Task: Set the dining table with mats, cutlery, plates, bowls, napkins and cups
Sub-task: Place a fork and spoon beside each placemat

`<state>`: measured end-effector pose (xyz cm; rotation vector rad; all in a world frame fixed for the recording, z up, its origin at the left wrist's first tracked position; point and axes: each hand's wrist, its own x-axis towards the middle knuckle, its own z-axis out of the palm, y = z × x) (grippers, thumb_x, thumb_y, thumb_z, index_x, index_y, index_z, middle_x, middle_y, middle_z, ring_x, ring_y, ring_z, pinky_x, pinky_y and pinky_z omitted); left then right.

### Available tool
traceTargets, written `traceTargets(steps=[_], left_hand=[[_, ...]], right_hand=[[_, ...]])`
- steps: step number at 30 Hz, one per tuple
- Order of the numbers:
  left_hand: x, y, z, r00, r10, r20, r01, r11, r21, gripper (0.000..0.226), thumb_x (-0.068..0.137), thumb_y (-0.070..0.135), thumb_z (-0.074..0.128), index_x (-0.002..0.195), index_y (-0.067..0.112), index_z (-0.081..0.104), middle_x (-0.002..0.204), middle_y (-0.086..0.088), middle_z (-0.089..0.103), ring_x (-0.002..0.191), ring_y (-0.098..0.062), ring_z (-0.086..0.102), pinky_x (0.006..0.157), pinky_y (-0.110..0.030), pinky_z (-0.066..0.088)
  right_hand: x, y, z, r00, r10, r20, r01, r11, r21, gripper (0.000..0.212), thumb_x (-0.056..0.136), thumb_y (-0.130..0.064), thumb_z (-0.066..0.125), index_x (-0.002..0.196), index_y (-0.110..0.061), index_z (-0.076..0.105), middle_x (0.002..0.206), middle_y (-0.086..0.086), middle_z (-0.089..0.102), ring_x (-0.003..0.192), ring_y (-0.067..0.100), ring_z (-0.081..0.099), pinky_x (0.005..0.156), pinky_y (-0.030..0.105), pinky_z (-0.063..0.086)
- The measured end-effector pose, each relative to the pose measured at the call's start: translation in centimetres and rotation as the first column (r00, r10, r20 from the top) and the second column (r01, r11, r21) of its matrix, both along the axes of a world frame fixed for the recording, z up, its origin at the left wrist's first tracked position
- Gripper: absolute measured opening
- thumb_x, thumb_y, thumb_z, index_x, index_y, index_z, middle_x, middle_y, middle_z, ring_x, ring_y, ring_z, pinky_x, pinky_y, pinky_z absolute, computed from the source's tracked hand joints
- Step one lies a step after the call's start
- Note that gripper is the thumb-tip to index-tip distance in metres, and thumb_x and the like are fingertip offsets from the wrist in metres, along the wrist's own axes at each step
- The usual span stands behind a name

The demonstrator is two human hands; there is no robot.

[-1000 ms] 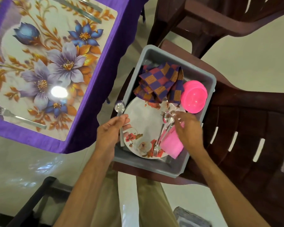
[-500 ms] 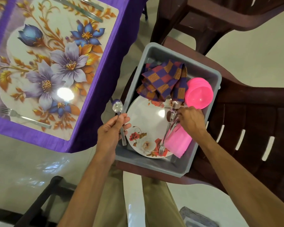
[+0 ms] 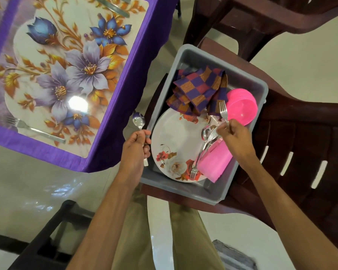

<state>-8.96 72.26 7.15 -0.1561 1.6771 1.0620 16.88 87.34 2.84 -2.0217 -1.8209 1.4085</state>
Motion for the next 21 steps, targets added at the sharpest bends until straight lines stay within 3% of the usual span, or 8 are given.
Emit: traceTargets(steps=[2, 4, 5, 8, 14, 16, 19, 21], left_hand=[[0.0, 0.1, 0.1, 1.0, -0.002, 0.011, 0.002, 1.0, -0.002, 0.027, 0.112, 0.019, 0.045, 0.101, 0.017, 0.069, 0.075, 0.004, 0.058, 0.057, -0.006, 0.044, 0.049, -0.018, 0.037], [0.0, 0.0, 0.1, 1.0, -0.006, 0.016, 0.006, 1.0, -0.002, 0.026, 0.112, 0.021, 0.046, 0.103, 0.018, 0.07, 0.074, 0.005, 0.06, 0.058, -0.005, 0.046, 0.052, -0.018, 0.039], [0.0, -0.1, 0.2, 1.0, -0.006, 0.018, 0.006, 1.0, 0.002, 0.026, 0.112, 0.021, 0.046, 0.104, 0.018, 0.071, 0.073, 0.006, 0.061, 0.058, -0.004, 0.046, 0.052, -0.018, 0.039], [-0.1, -0.3, 0.2, 1.0, 0.003, 0.019, -0.004, 1.0, 0.021, 0.026, 0.112, 0.022, 0.047, 0.107, 0.016, 0.072, 0.074, 0.006, 0.06, 0.059, -0.005, 0.045, 0.052, -0.018, 0.038], [0.1, -0.9, 0.0, 1.0, 0.007, -0.028, -0.007, 1.0, 0.014, 0.027, 0.112, 0.024, 0.047, 0.114, 0.014, 0.072, 0.076, 0.005, 0.059, 0.059, -0.004, 0.044, 0.052, -0.017, 0.039], [0.1, -1.1, -0.1, 0.999, 0.007, -0.04, -0.006, 1.0, 0.015, 0.027, 0.112, 0.024, 0.047, 0.115, 0.015, 0.072, 0.076, 0.006, 0.06, 0.059, -0.004, 0.044, 0.053, -0.018, 0.039], [0.1, -1.3, -0.3, 0.999, 0.017, -0.036, -0.017, 1.0, 0.011, 0.028, 0.112, 0.025, 0.046, 0.116, 0.014, 0.071, 0.074, 0.007, 0.06, 0.059, -0.005, 0.044, 0.052, -0.018, 0.039], [0.2, -1.5, -0.4, 0.999, 0.023, -0.035, -0.022, 1.0, 0.014, 0.027, 0.112, 0.024, 0.046, 0.118, 0.013, 0.071, 0.075, 0.007, 0.06, 0.059, -0.005, 0.045, 0.051, -0.017, 0.039]], right_hand=[[0.2, -0.8, -0.3, 0.988, 0.055, 0.141, -0.053, 0.998, -0.016, 0.023, 0.093, -0.025, 0.064, 0.086, -0.004, 0.069, 0.08, 0.013, 0.071, 0.074, 0.03, 0.066, 0.069, 0.033, 0.055], [0.3, -1.9, -0.6, 0.978, 0.061, 0.199, -0.053, 0.998, -0.047, 0.02, 0.093, -0.019, 0.067, 0.086, -0.002, 0.075, 0.08, 0.012, 0.073, 0.061, 0.019, 0.061, 0.049, 0.014, 0.043], [0.3, -2.6, -0.8, 0.973, 0.063, 0.221, -0.053, 0.997, -0.053, 0.019, 0.093, -0.017, 0.067, 0.086, -0.002, 0.077, 0.08, 0.01, 0.074, 0.056, 0.014, 0.057, 0.044, 0.011, 0.038], [-0.1, -4.8, -1.7, 0.956, 0.069, 0.284, -0.062, 0.997, -0.036, 0.021, 0.094, -0.02, 0.066, 0.086, -0.005, 0.078, 0.079, 0.008, 0.071, 0.057, 0.011, 0.054, 0.043, 0.012, 0.036], [-1.8, -7.3, -2.7, 0.948, -0.151, 0.28, 0.161, 0.987, -0.012, 0.016, 0.094, -0.025, 0.065, 0.09, -0.011, 0.072, 0.079, 0.005, 0.068, 0.077, 0.029, 0.066, 0.067, 0.038, 0.057], [-2.5, -7.3, -2.7, 0.944, -0.184, 0.274, 0.191, 0.982, 0.002, 0.017, 0.096, -0.026, 0.063, 0.099, -0.011, 0.071, 0.082, 0.004, 0.068, 0.081, 0.028, 0.067, 0.07, 0.037, 0.056], [-3.3, -6.5, -2.4, 0.924, -0.244, 0.296, 0.213, 0.968, 0.133, 0.025, 0.1, -0.021, 0.058, 0.12, -0.009, 0.066, 0.09, 0.004, 0.066, 0.083, 0.024, 0.061, 0.072, 0.034, 0.049], [-3.0, -5.4, -2.4, 0.906, -0.245, 0.345, 0.162, 0.954, 0.253, 0.029, 0.1, -0.02, 0.058, 0.125, -0.008, 0.064, 0.108, 0.01, 0.067, 0.093, 0.029, 0.066, 0.075, 0.04, 0.054]])
